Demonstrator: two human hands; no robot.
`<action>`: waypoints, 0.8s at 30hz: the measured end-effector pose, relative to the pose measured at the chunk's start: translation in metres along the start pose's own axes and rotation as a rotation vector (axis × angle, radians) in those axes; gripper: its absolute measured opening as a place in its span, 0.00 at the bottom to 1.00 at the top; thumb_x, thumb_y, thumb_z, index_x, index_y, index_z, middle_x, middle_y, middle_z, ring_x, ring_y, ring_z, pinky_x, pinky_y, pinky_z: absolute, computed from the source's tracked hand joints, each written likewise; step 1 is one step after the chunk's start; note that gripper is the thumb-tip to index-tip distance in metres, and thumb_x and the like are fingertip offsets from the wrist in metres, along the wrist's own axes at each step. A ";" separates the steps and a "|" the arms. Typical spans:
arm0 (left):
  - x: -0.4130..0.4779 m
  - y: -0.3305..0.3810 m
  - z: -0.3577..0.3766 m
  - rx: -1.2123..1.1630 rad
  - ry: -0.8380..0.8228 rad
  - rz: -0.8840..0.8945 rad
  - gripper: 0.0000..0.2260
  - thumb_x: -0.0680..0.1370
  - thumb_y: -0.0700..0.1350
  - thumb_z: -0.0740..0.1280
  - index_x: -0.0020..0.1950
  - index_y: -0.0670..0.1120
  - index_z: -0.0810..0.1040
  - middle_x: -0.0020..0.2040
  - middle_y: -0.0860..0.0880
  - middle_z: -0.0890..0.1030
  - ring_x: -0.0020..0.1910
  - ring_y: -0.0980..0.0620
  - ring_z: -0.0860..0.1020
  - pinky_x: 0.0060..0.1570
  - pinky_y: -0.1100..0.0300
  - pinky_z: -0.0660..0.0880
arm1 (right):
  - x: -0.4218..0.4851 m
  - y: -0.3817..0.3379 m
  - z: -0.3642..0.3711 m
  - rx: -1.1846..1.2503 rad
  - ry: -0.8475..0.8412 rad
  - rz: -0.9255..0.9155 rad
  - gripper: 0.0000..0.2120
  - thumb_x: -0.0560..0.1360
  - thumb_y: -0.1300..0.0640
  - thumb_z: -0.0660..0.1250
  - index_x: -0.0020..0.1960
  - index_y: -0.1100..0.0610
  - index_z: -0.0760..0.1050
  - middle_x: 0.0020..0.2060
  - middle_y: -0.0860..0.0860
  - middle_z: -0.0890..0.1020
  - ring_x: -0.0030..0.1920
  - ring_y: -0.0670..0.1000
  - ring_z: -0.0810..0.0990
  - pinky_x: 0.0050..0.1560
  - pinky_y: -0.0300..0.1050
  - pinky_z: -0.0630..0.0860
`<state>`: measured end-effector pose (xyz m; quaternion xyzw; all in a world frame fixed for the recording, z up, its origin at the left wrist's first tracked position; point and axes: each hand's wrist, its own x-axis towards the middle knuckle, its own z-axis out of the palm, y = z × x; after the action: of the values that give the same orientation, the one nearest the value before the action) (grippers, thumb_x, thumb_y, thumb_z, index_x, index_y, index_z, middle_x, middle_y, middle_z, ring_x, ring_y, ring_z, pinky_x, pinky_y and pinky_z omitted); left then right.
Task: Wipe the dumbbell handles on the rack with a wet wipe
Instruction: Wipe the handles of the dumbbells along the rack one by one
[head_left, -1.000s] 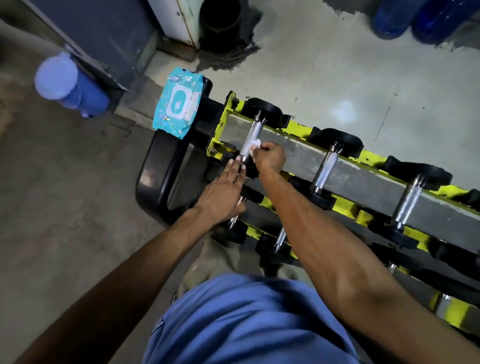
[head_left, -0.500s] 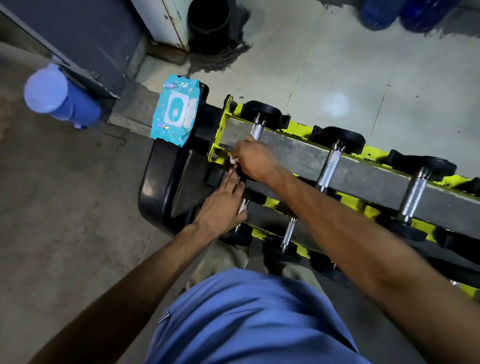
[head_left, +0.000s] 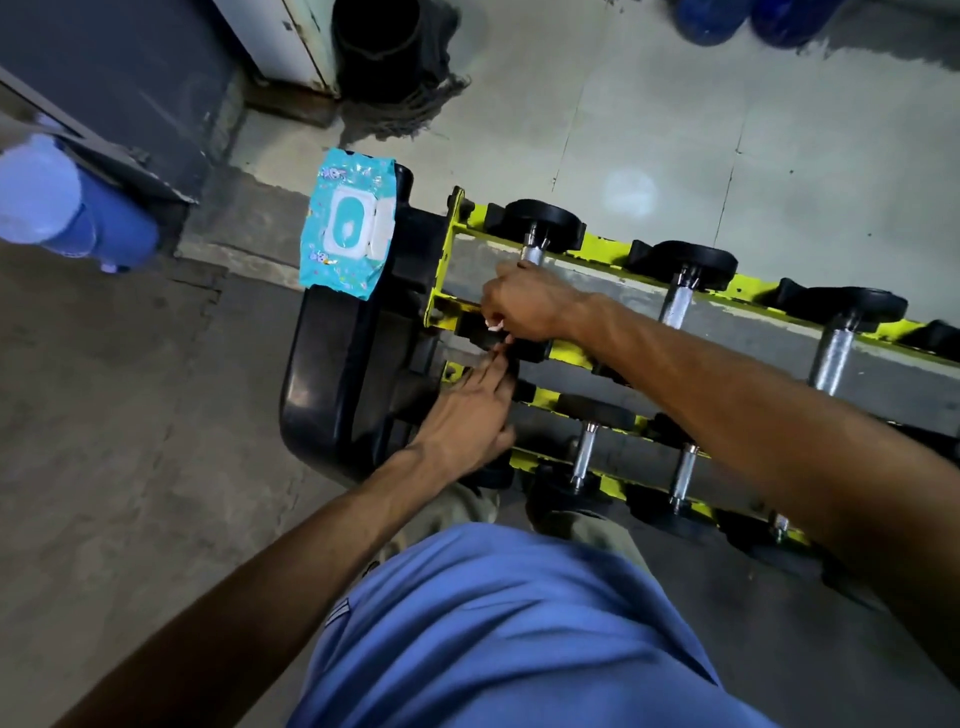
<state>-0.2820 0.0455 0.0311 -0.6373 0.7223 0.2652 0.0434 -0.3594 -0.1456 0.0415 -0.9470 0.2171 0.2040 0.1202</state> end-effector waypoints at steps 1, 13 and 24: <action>0.000 -0.001 0.000 -0.001 0.001 0.003 0.35 0.76 0.51 0.70 0.78 0.35 0.66 0.82 0.36 0.60 0.82 0.39 0.59 0.79 0.48 0.62 | -0.002 -0.002 0.000 -0.045 0.007 -0.005 0.07 0.76 0.53 0.70 0.54 0.49 0.82 0.53 0.53 0.80 0.59 0.56 0.72 0.54 0.49 0.67; -0.001 -0.014 0.002 0.014 0.013 0.042 0.41 0.72 0.47 0.72 0.80 0.34 0.63 0.84 0.35 0.53 0.82 0.38 0.60 0.77 0.47 0.67 | 0.036 -0.011 -0.007 -0.113 -0.170 -0.027 0.06 0.76 0.57 0.67 0.51 0.50 0.80 0.48 0.52 0.82 0.58 0.57 0.74 0.64 0.54 0.62; -0.002 -0.020 0.005 0.053 0.012 0.047 0.41 0.78 0.51 0.66 0.84 0.37 0.51 0.85 0.38 0.42 0.85 0.44 0.47 0.82 0.50 0.56 | -0.024 -0.004 0.083 1.055 0.294 0.772 0.09 0.74 0.64 0.70 0.38 0.53 0.76 0.33 0.49 0.80 0.36 0.50 0.79 0.39 0.43 0.74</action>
<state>-0.2642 0.0480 0.0212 -0.6201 0.7441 0.2434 0.0496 -0.4048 -0.1068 -0.0215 -0.6338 0.6250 -0.0324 0.4546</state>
